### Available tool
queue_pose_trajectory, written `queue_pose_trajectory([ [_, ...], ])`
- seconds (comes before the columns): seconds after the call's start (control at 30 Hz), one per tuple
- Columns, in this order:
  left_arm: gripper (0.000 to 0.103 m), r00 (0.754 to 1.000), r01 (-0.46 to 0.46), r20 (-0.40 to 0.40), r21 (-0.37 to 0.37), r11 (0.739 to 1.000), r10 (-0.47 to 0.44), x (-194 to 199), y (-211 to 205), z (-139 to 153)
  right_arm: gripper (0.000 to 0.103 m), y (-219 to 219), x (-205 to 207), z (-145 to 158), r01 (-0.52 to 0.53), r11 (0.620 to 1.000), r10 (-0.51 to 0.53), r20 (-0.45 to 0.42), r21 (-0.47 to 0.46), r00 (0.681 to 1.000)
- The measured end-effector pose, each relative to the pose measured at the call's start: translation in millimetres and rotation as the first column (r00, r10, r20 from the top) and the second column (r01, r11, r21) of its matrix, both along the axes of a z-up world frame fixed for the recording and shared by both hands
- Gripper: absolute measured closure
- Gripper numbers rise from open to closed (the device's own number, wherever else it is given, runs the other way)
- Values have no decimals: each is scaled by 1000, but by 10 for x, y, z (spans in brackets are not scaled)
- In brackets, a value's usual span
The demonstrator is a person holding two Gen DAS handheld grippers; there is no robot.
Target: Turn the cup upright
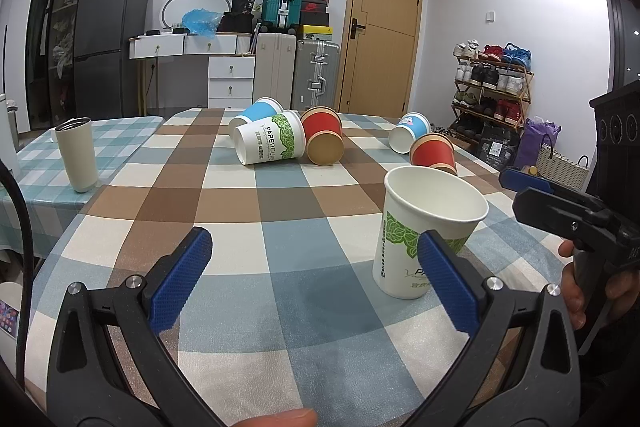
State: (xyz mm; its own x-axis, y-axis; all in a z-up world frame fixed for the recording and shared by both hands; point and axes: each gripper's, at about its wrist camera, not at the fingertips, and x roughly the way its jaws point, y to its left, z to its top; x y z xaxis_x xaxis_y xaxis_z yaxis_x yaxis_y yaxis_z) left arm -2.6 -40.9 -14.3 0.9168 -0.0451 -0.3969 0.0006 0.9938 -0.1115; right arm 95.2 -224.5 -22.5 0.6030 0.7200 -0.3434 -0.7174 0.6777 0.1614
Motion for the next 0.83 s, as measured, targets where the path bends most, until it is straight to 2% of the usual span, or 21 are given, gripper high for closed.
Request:
queue_pose_trajectory([
  [0.83, 1, 1000, -3, 3, 2, 1000, 3, 2, -2, 4, 0, 2, -13, -1, 0, 1000, 0, 0, -2, 1000],
])
